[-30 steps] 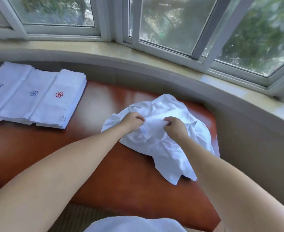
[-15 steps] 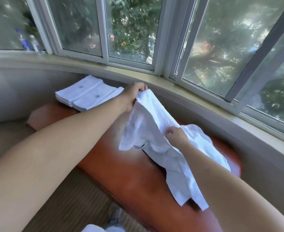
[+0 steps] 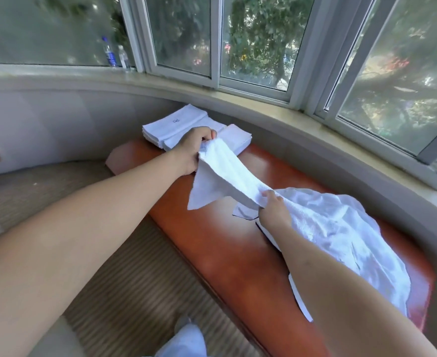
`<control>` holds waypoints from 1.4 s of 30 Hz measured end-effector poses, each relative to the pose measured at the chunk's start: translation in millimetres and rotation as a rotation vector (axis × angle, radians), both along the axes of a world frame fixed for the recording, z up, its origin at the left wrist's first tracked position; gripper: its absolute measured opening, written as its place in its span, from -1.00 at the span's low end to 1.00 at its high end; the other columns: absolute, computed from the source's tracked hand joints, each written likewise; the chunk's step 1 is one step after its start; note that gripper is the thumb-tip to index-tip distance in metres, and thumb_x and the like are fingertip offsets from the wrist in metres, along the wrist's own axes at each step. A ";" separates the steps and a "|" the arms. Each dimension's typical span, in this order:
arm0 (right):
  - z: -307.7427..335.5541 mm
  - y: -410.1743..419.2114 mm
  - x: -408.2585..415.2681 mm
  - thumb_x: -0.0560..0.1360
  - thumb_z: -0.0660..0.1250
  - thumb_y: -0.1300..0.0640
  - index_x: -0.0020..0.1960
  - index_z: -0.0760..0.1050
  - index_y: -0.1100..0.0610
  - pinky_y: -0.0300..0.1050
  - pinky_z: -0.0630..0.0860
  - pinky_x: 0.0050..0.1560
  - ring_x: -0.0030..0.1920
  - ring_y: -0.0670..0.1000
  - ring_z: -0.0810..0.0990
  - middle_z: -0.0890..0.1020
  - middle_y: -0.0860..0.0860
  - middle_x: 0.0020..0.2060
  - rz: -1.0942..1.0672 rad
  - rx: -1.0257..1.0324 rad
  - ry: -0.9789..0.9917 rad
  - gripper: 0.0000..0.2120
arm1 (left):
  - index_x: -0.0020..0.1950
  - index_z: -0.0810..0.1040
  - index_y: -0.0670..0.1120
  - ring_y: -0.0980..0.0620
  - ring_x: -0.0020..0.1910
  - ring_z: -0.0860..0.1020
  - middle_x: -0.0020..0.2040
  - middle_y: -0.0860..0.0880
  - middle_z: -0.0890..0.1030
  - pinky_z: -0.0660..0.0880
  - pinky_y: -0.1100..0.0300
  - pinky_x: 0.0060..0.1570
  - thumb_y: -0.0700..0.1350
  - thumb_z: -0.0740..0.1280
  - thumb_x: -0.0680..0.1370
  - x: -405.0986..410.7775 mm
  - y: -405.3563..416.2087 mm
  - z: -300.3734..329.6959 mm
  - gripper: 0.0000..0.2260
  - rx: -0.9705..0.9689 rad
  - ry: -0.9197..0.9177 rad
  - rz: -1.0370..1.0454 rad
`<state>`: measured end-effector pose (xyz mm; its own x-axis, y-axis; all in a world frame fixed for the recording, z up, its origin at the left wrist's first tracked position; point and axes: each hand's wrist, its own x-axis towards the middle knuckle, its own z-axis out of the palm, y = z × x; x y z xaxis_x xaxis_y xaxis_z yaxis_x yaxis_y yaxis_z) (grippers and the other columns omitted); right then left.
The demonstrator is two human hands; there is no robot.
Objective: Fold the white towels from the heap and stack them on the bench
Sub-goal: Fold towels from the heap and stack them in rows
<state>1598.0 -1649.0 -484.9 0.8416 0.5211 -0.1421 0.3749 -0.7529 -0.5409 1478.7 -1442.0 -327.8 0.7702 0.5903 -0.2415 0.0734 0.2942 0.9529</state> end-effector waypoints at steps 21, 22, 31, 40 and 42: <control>153.5 57.7 85.5 0.50 0.33 0.12 0.14 0.62 0.18 0.11 0.61 0.09 -0.01 0.23 0.67 0.66 0.18 -0.02 -0.348 0.716 0.607 -0.74 | 0.34 0.59 0.05 0.13 -0.04 0.51 0.21 0.07 0.55 0.39 0.31 -0.19 -0.17 0.24 0.64 43.8 75.9 -44.0 -0.69 0.234 0.198 0.139; 139.7 48.2 89.0 0.53 0.32 0.12 0.06 0.61 0.14 0.14 0.65 0.07 -0.04 0.22 0.66 0.64 0.16 -0.06 -0.408 0.595 0.533 -0.83 | 0.43 0.51 0.07 0.17 -0.04 0.49 0.24 0.09 0.51 0.40 0.32 -0.21 -0.15 0.26 0.65 45.0 75.8 -48.7 -0.65 0.252 0.224 0.077; 10.3 25.9 48.4 0.51 0.30 0.23 -0.17 0.47 0.16 0.07 0.57 0.28 -0.08 0.07 0.64 0.59 0.09 -0.19 -0.584 0.177 0.697 -0.91 | 0.31 0.54 0.10 0.04 0.29 0.48 0.41 0.07 0.46 0.43 0.17 0.12 0.00 0.42 0.55 21.2 42.7 -152.0 -0.67 0.244 0.622 -0.448; 17.5 85.4 30.4 0.59 0.33 0.27 -0.05 0.65 0.25 -0.19 0.67 -0.19 -0.18 0.01 0.74 0.71 0.12 -0.12 -0.370 0.423 0.971 -0.87 | 0.43 0.48 0.02 0.09 0.24 0.55 0.27 0.07 0.58 0.51 0.19 0.19 0.12 0.48 0.54 44.3 16.0 -174.6 -0.50 0.311 0.562 -0.817; 21.3 95.2 22.8 0.63 0.34 0.16 0.21 0.61 0.26 -0.14 0.67 0.05 0.03 0.03 0.73 0.73 0.11 0.04 -0.249 0.417 1.098 -0.77 | 0.29 0.56 -0.04 0.00 0.14 0.55 0.15 -0.01 0.59 0.50 0.16 0.14 0.04 0.45 0.58 50.6 20.5 -180.3 -0.67 0.438 0.616 -0.662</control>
